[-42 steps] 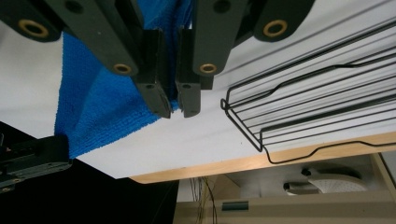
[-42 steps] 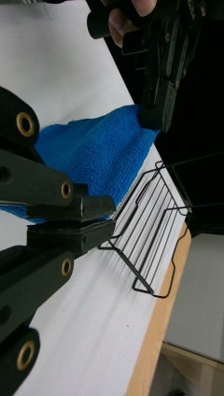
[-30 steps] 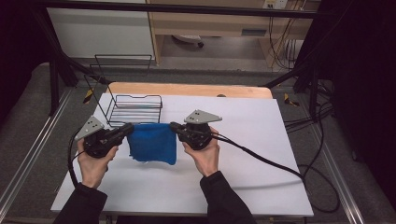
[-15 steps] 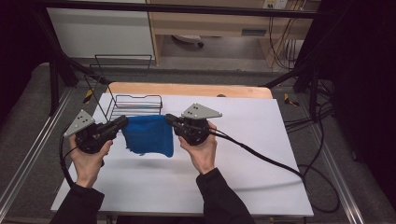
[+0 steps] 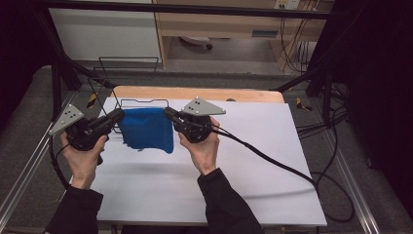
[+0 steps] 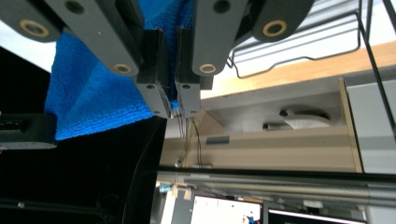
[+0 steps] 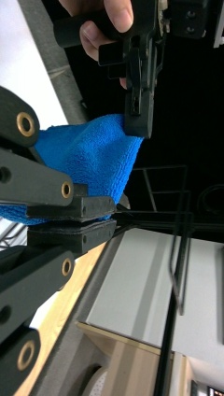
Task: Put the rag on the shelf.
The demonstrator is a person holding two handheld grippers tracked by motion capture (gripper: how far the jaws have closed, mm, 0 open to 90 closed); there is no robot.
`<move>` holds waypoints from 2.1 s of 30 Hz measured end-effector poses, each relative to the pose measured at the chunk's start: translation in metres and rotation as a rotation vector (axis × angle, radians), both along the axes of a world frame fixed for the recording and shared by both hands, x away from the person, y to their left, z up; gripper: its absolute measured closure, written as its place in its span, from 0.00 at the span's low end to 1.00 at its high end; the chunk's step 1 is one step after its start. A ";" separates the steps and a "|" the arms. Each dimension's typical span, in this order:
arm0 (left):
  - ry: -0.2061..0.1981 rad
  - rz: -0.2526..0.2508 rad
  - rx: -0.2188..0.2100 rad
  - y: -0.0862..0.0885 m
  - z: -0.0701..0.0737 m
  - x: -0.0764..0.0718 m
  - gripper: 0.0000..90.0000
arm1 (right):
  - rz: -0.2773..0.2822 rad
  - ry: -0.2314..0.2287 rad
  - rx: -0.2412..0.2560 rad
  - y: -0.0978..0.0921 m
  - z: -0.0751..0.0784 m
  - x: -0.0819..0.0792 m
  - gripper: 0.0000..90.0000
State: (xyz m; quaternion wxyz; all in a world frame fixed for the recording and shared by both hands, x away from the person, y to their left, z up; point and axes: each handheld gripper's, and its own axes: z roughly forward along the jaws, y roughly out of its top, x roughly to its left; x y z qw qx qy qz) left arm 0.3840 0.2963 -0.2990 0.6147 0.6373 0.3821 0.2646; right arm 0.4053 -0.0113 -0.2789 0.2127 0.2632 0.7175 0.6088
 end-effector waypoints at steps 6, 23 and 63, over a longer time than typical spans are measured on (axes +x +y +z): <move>-0.022 0.023 -0.006 0.007 0.010 0.004 0.94 | -0.004 -0.030 0.006 0.011 0.012 0.008 0.97; -0.095 0.077 -0.045 0.020 0.039 0.017 0.95 | -0.001 -0.097 0.034 0.029 0.042 0.022 0.97; -0.191 0.145 -0.087 0.052 0.111 0.047 0.95 | -0.022 -0.204 0.062 0.071 0.115 0.054 0.97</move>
